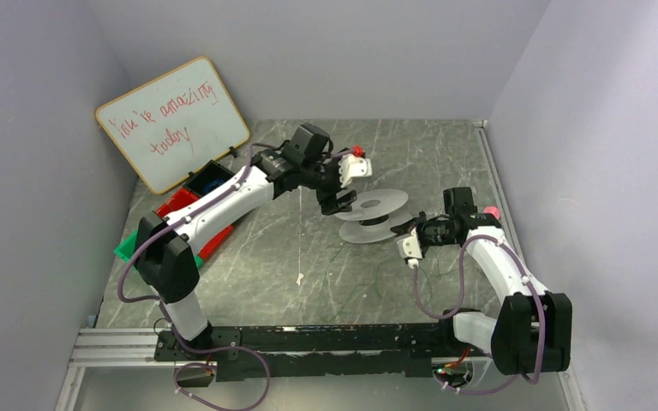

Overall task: Wrap the cables
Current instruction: Wrap the cable around the cable reel.

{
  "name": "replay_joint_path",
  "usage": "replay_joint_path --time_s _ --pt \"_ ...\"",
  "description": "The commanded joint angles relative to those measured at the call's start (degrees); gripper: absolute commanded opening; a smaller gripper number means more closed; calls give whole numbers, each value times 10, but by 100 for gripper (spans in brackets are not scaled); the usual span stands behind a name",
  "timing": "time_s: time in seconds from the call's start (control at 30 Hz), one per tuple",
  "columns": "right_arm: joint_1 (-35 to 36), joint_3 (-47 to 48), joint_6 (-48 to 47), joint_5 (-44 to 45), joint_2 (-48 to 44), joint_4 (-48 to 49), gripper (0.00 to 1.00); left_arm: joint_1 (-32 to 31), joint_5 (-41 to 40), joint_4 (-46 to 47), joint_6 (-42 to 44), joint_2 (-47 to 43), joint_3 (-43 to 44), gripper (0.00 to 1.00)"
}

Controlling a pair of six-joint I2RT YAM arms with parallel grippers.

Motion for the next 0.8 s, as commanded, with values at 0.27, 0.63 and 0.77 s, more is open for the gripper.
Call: replay_joint_path --time_s 0.27,0.63,0.77 --pt "6 -101 -139 127 -31 105 0 10 87 -1 -17 -23 -8 78" --pt "9 -180 -247 175 -66 167 0 -9 77 -19 -17 -3 6 77" --pt "9 -177 -244 157 -63 157 0 -23 53 -18 -7 4 5 77"
